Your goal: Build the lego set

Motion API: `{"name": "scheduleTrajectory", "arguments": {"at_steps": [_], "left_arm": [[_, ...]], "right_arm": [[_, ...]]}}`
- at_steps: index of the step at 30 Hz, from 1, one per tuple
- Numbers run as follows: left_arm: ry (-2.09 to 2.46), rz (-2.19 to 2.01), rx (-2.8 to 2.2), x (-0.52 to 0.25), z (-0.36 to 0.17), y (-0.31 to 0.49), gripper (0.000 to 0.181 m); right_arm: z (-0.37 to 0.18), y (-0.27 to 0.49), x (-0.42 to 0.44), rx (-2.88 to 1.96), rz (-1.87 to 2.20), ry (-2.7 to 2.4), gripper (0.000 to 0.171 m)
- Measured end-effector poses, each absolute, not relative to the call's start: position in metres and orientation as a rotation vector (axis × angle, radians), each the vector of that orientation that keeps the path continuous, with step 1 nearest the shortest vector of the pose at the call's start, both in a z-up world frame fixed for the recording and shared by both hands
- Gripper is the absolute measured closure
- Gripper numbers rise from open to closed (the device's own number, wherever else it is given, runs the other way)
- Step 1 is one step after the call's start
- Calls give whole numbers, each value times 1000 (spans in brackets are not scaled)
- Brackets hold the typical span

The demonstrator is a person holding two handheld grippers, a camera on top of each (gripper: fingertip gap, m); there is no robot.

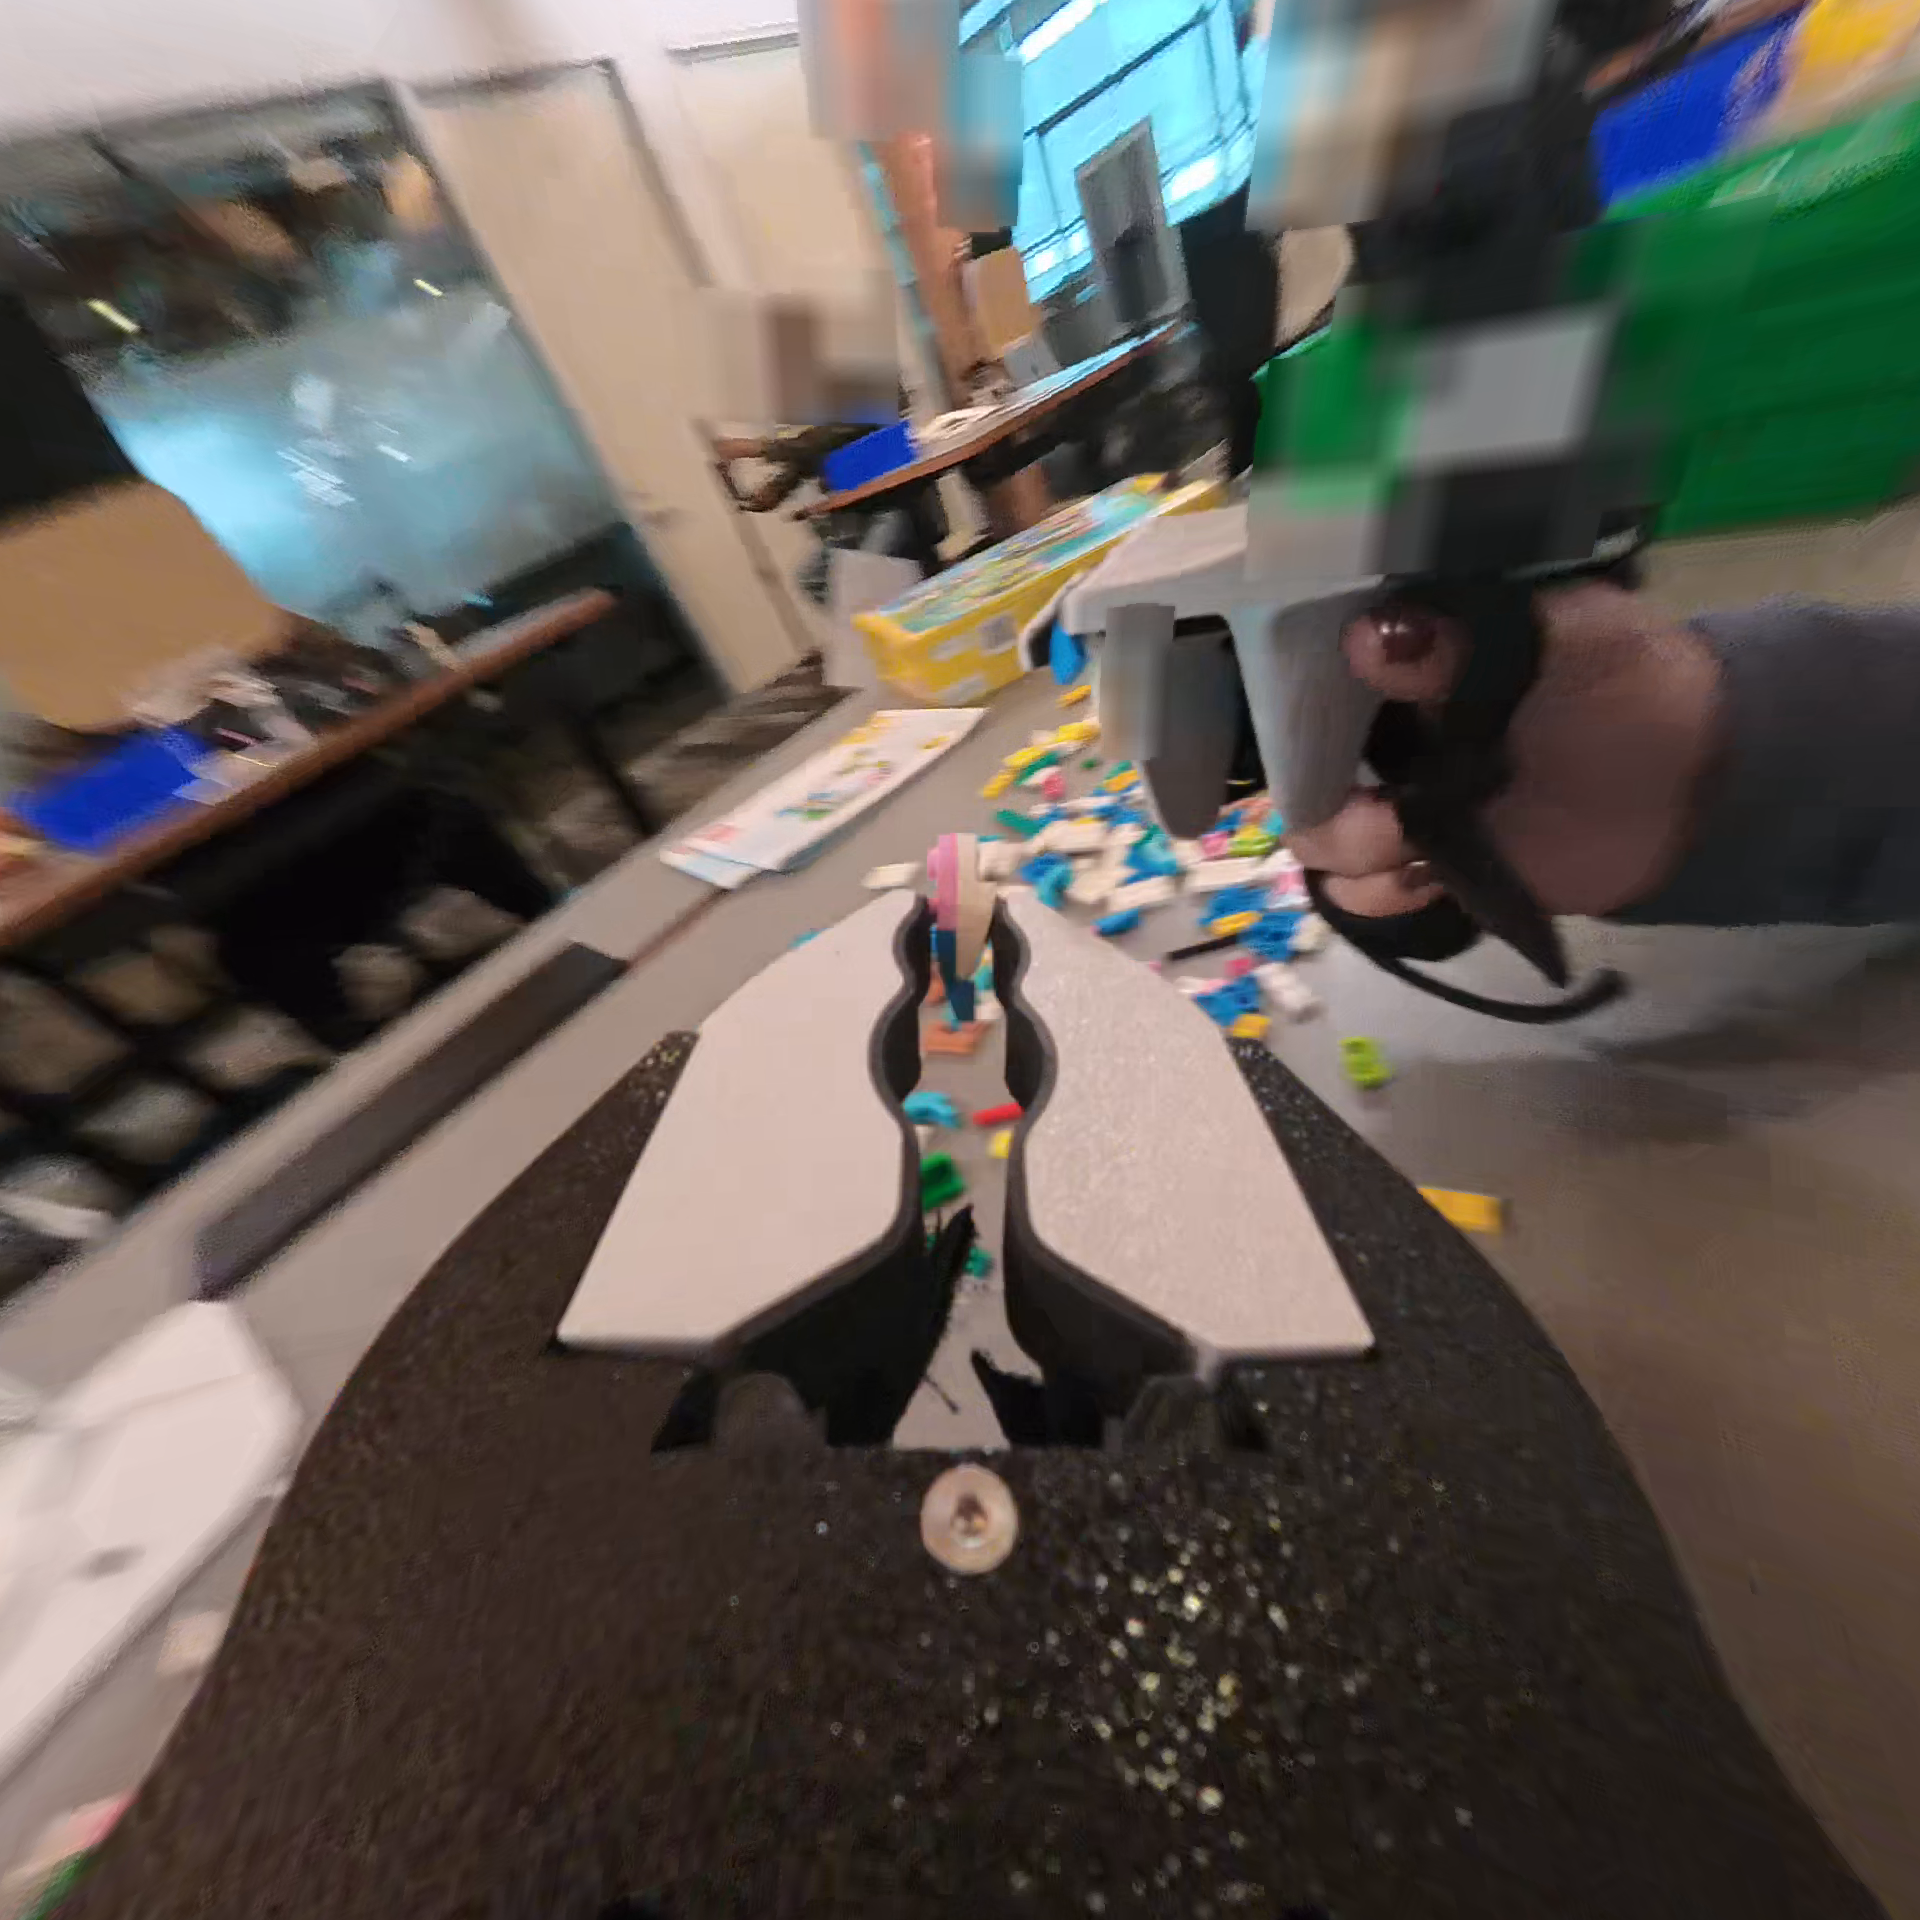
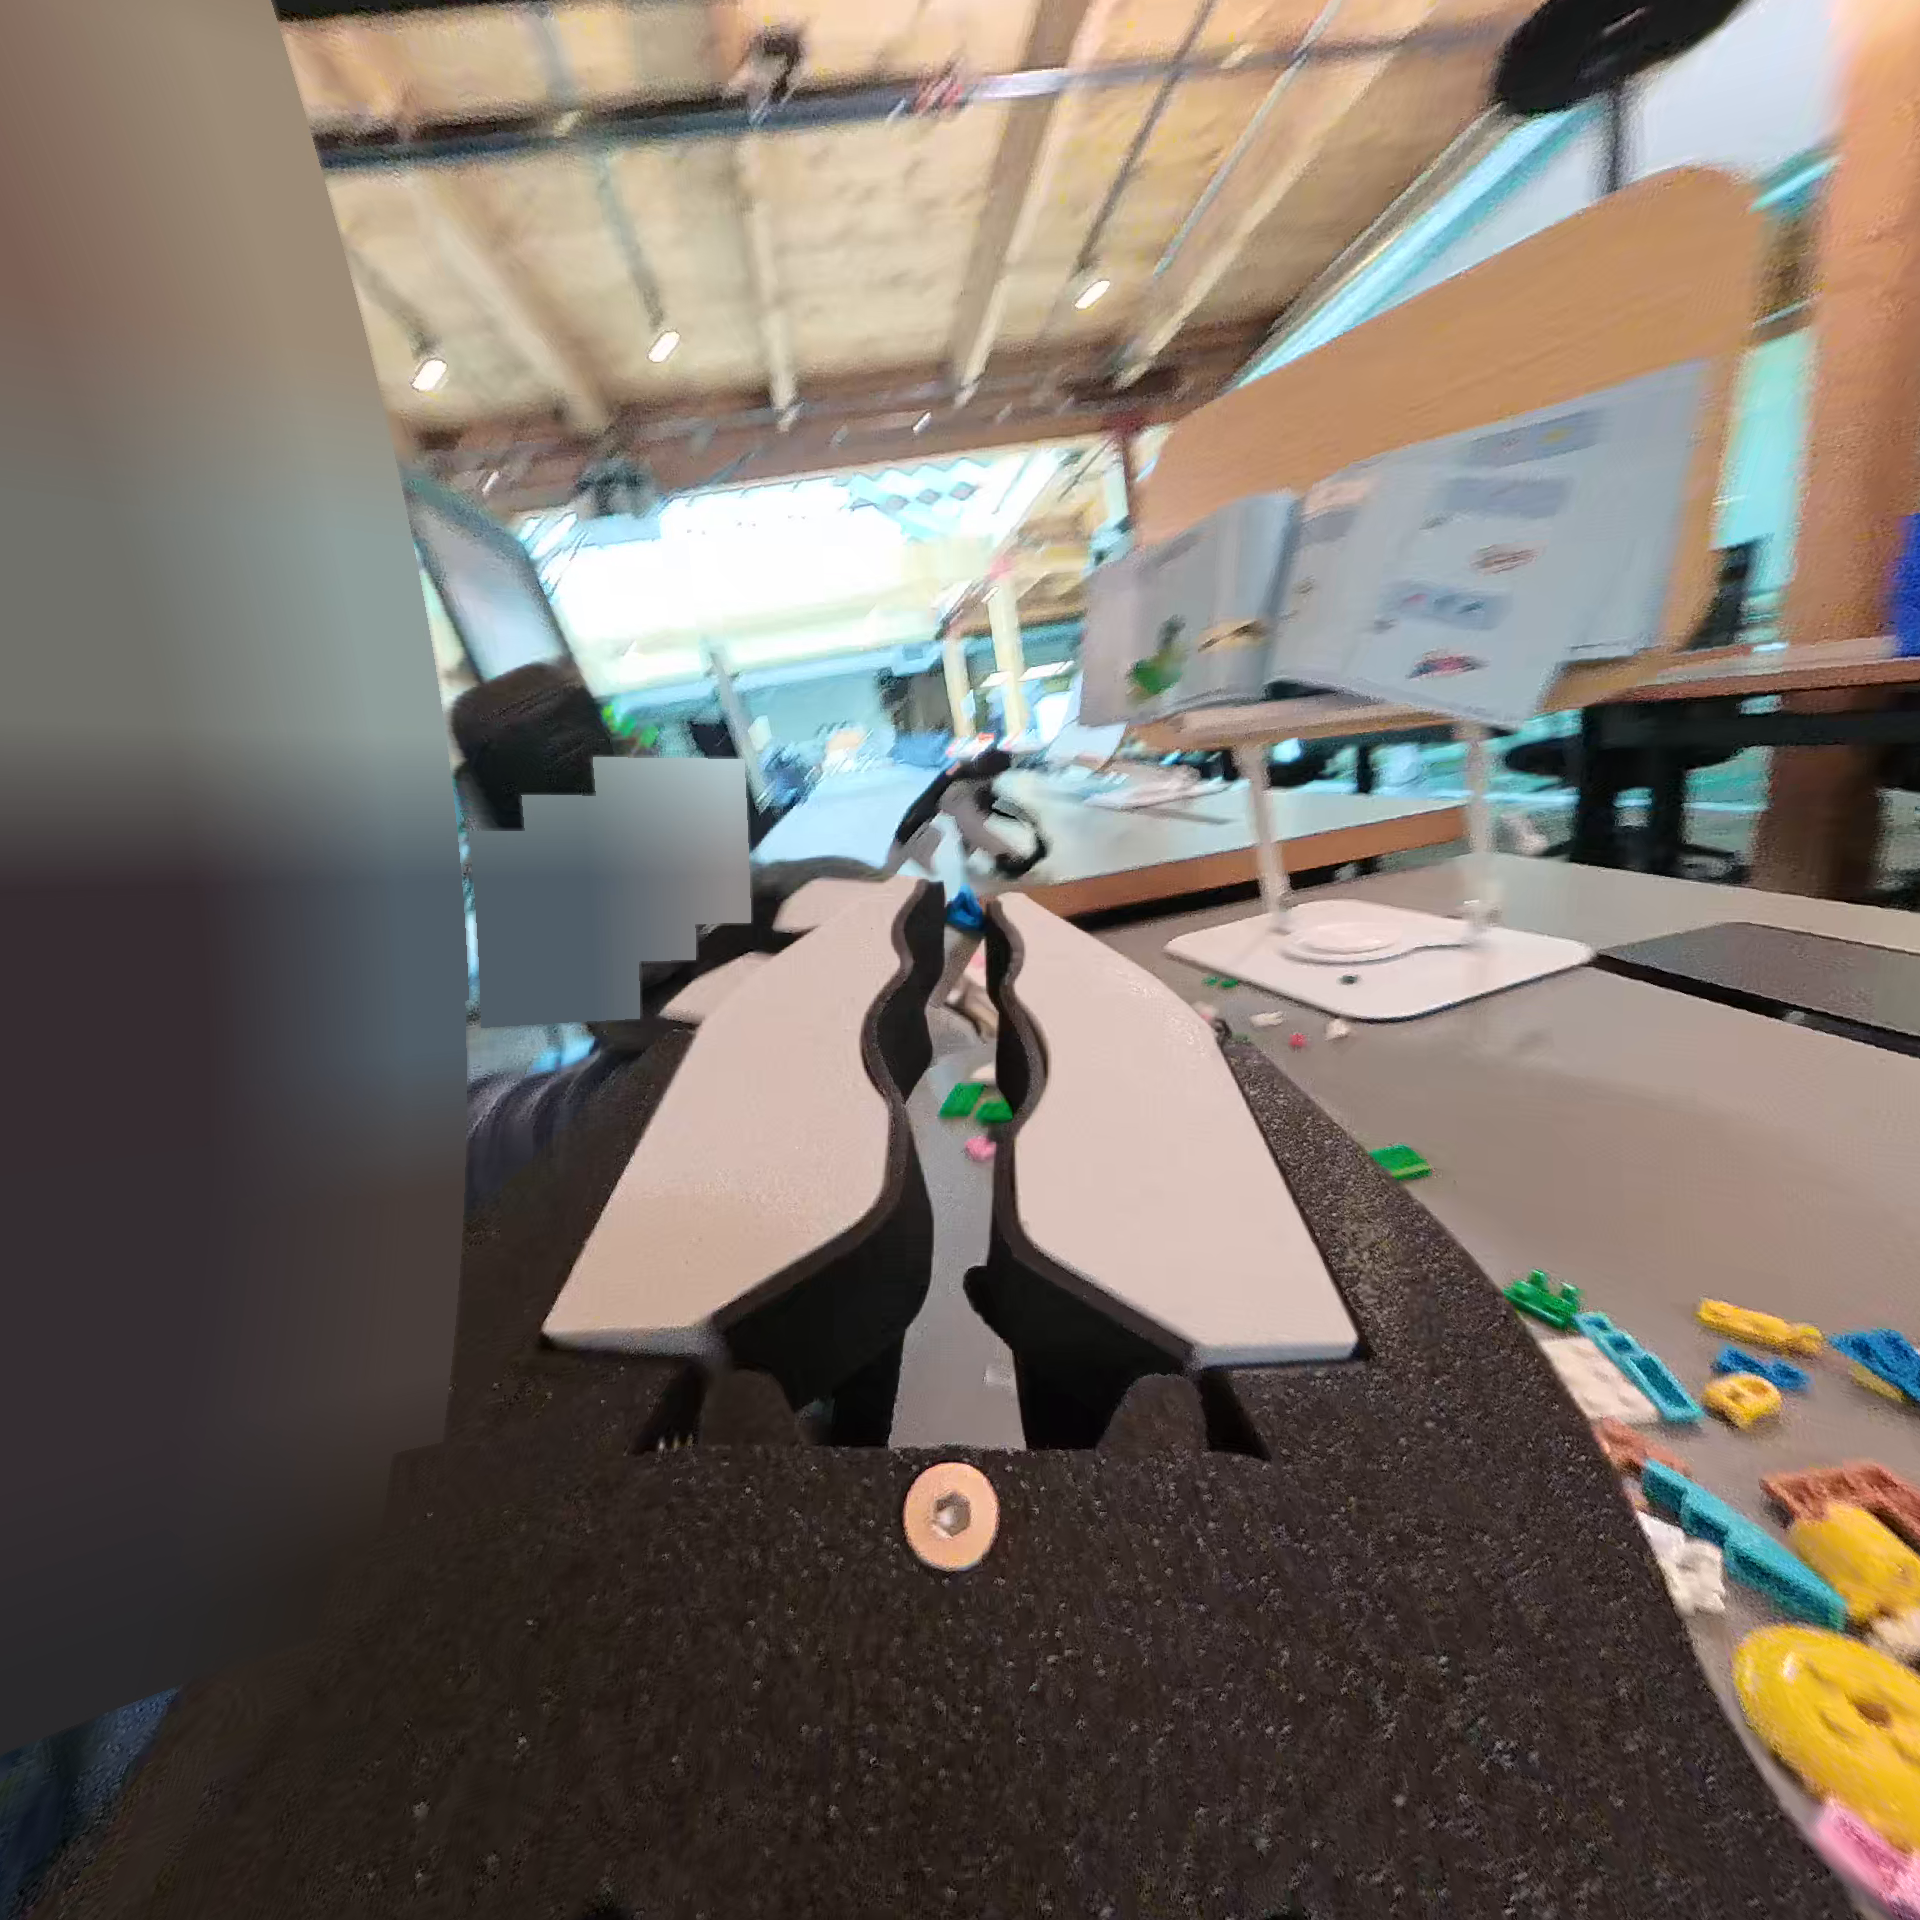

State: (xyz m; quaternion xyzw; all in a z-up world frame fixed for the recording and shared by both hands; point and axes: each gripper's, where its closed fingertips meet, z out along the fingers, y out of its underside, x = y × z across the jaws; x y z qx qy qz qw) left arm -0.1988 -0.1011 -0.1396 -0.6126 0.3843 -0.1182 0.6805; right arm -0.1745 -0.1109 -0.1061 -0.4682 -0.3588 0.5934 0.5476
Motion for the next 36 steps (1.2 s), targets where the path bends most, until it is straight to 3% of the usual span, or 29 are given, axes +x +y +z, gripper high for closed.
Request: {"name": "scheduleTrajectory", "arguments": {"at_steps": [1,4,28,36], "left_arm": [[881,-155,-1349,-195,-137,-98,171],[914,-30,-1321,-177,-138,-94,170],[687,-359,-1518,-178,-157,-82,170],[660,-374,-1492,-179,-153,-83,170]], "right_arm": [[-106,-104,-173,-1125,1405,-766,164],[-114,-92,-174,-1180,1393,-644,164],[-129,-78,-186,-1212,1026,-586,165],[-130,-80,-189,-1211,1067,-561,165]]}}
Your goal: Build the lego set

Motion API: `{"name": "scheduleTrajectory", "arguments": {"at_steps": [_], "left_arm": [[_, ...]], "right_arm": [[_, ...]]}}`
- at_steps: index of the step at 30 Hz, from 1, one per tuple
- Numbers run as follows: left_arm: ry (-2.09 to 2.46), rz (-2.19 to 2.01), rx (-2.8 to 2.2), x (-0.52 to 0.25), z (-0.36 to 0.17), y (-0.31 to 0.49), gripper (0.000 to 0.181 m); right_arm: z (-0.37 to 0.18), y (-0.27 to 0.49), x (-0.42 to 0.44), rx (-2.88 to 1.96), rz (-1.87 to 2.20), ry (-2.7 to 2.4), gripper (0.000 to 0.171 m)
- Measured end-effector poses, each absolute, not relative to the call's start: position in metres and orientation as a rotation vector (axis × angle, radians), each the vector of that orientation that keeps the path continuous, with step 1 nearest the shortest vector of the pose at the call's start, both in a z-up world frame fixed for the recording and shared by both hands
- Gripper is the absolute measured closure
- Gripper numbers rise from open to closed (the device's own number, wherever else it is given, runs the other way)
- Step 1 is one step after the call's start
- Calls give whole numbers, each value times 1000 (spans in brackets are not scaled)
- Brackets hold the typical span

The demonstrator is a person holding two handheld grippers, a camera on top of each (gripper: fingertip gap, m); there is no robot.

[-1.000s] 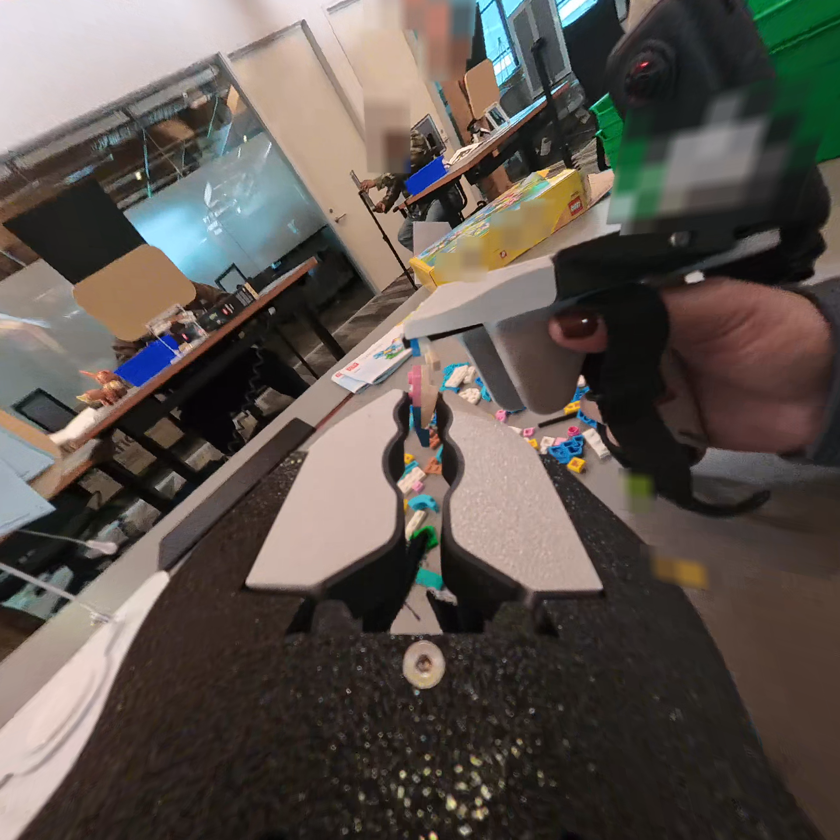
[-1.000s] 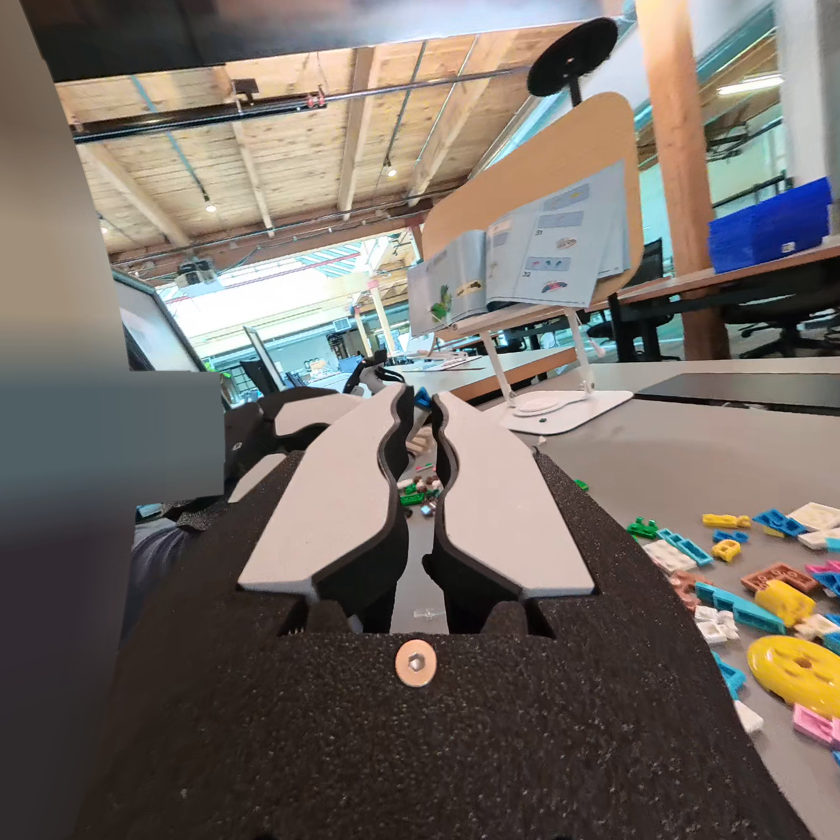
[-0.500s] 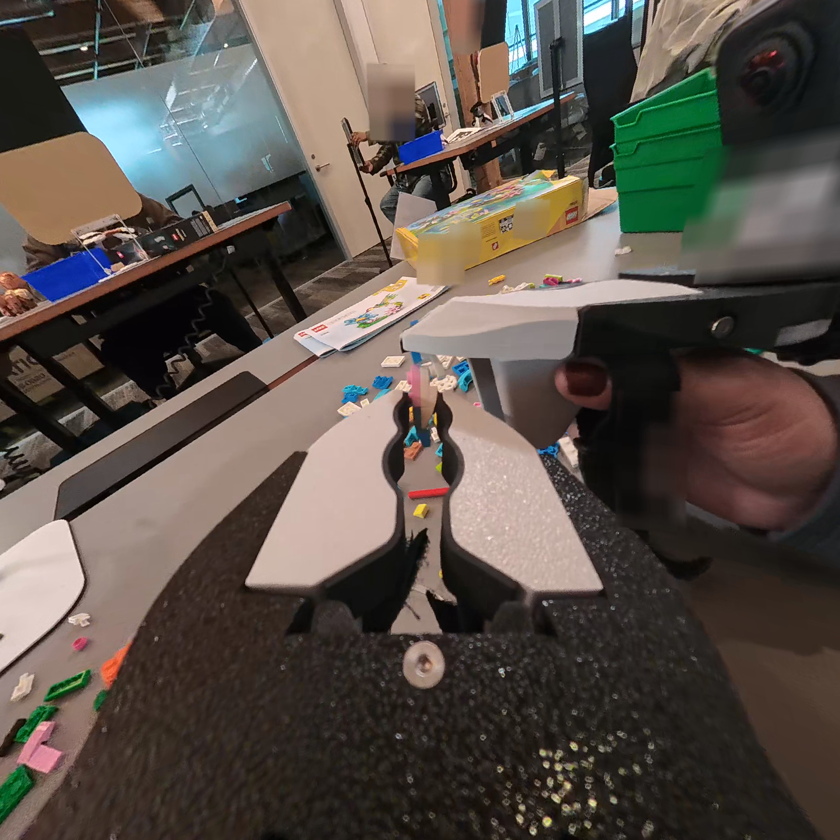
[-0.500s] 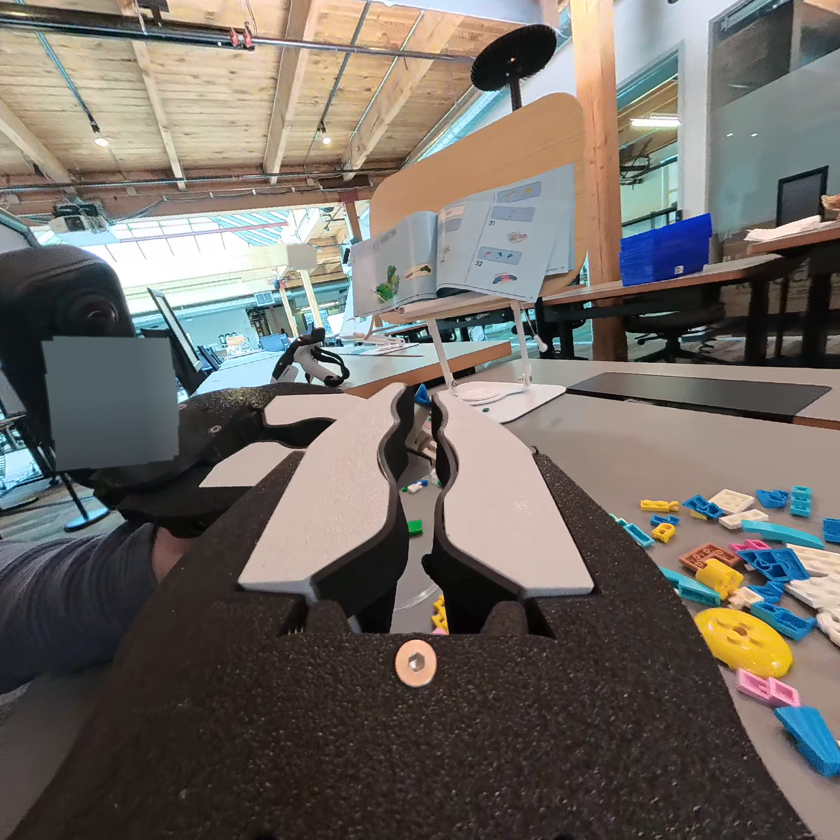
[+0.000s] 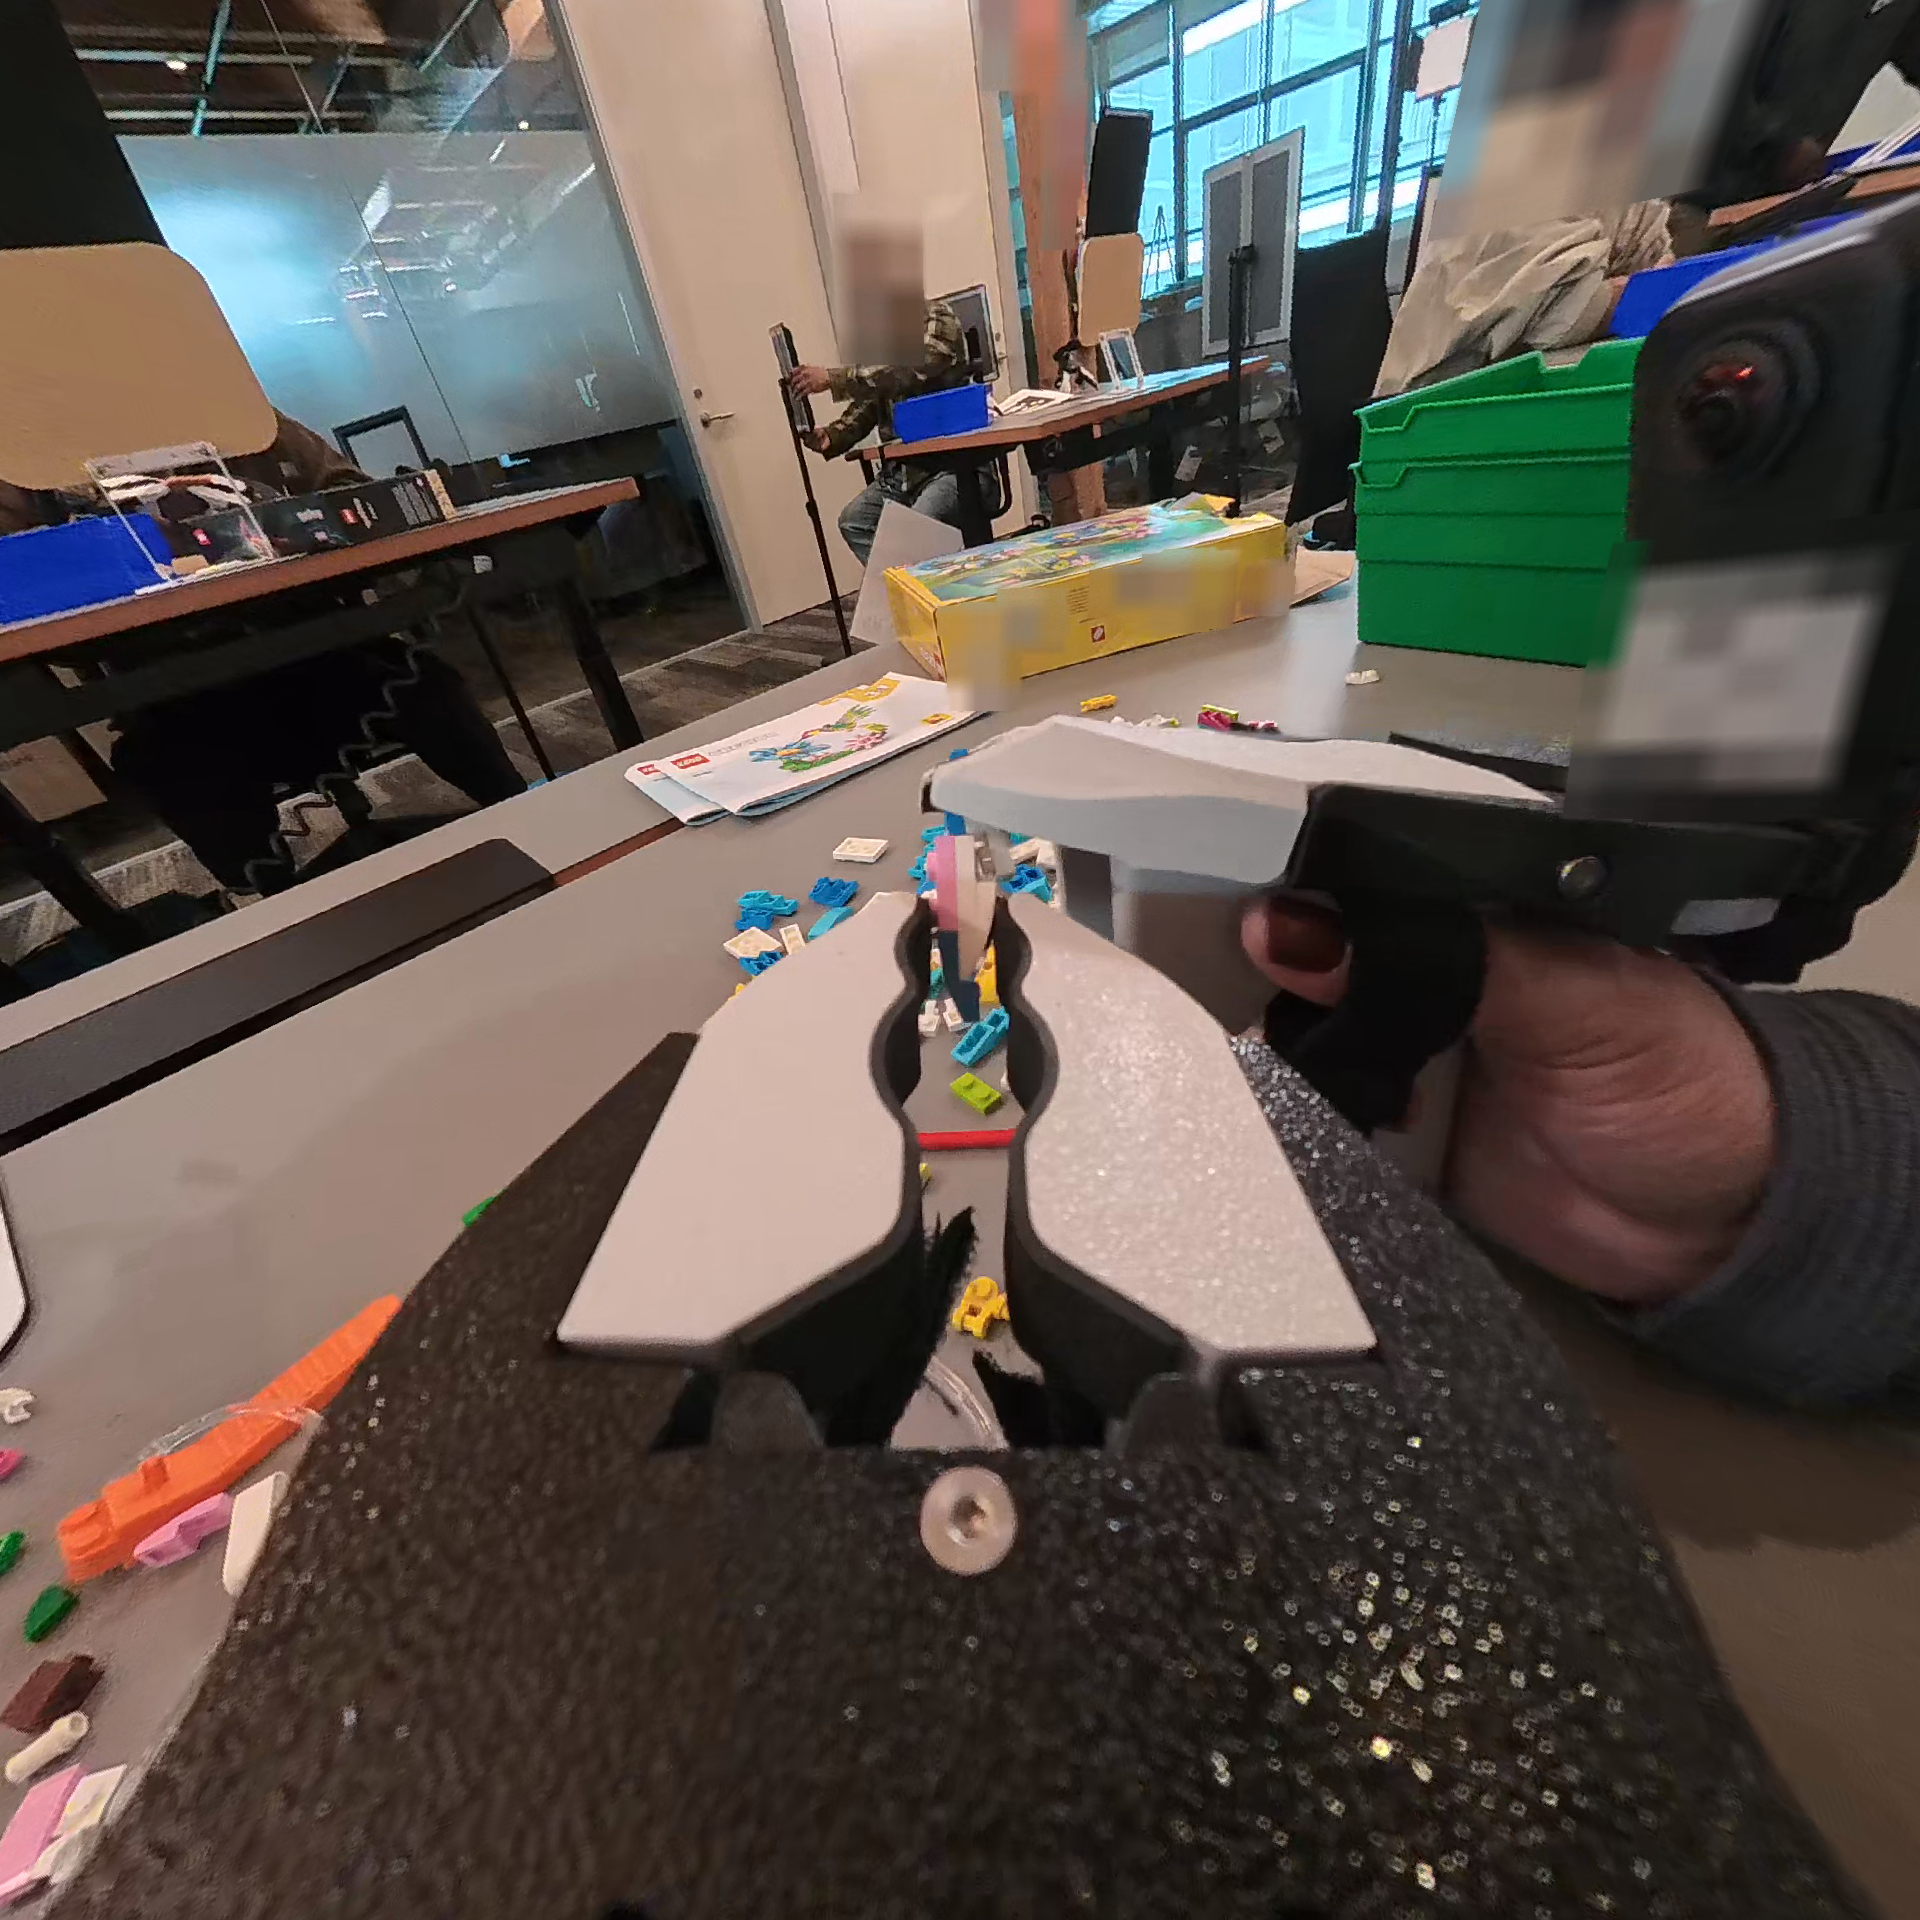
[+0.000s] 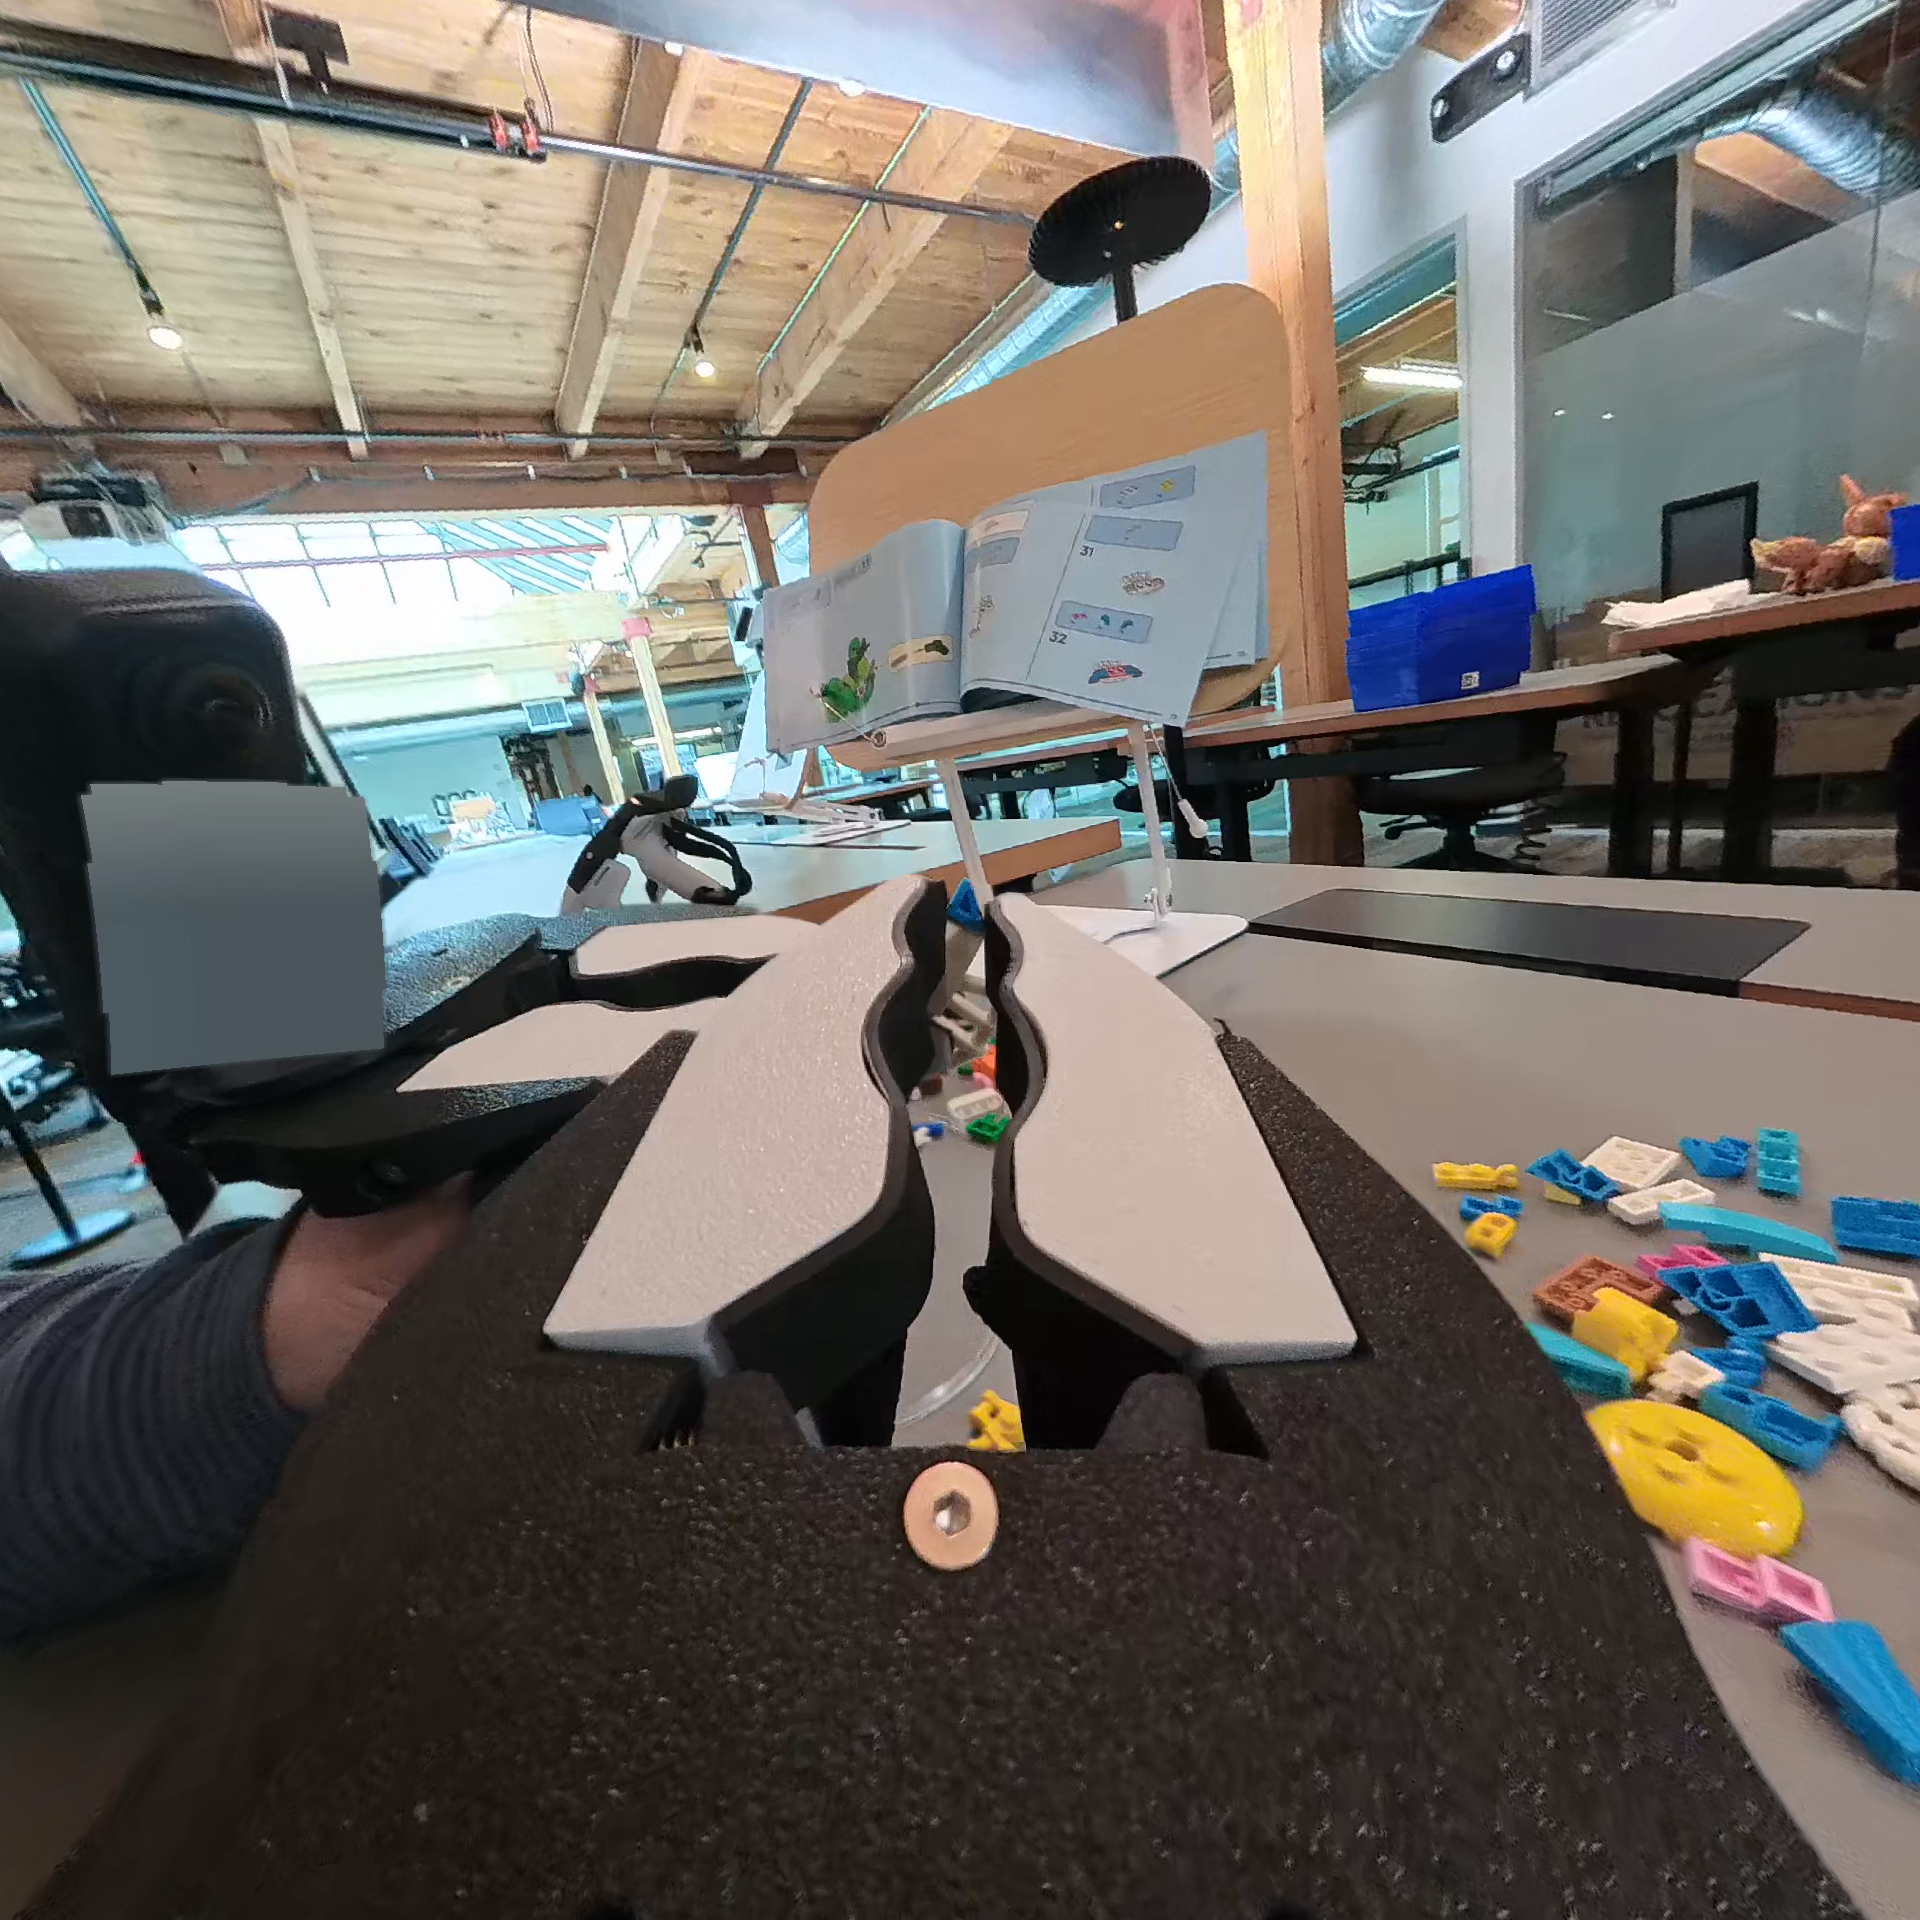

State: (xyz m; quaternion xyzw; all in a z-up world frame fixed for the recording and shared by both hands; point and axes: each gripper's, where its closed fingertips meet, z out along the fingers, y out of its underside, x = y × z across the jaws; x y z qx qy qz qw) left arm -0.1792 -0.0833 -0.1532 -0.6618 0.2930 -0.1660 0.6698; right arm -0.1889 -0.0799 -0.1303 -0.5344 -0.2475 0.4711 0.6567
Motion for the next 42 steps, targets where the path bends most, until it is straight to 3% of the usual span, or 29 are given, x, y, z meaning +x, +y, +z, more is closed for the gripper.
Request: {"name": "scheduleTrajectory", "arguments": {"at_steps": [42], "left_arm": [[473,-603,-1567,-182,-162,-88,169]], "right_arm": [[-142,-77,-196,-1276,905,-615,165]]}}
